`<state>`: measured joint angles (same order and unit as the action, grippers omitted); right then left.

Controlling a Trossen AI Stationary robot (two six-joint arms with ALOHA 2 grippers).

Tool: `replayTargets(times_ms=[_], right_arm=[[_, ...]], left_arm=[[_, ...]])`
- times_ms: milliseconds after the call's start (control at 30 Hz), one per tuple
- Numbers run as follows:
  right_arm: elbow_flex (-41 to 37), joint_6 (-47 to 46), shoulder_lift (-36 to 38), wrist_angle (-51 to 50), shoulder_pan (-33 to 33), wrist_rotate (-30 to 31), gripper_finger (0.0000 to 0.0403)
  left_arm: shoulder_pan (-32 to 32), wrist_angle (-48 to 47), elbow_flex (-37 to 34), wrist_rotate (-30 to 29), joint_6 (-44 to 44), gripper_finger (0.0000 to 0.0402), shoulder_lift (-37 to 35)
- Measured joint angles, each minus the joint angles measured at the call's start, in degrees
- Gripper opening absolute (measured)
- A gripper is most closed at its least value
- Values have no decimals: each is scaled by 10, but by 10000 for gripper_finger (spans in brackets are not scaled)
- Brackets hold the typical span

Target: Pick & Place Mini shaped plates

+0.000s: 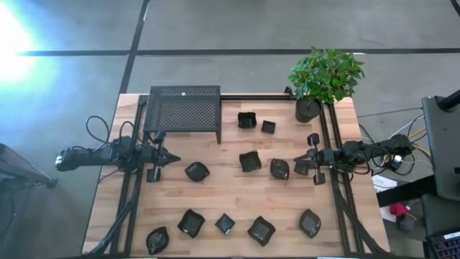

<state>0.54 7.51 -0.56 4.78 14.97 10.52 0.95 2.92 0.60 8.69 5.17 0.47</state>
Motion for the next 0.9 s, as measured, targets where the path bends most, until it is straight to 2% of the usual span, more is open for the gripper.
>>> replayTargets(times_ms=[900], right_arm=[[0,-5,0,1,0,0,8]], left_arm=[[0,0,0,0,0,0,0]])
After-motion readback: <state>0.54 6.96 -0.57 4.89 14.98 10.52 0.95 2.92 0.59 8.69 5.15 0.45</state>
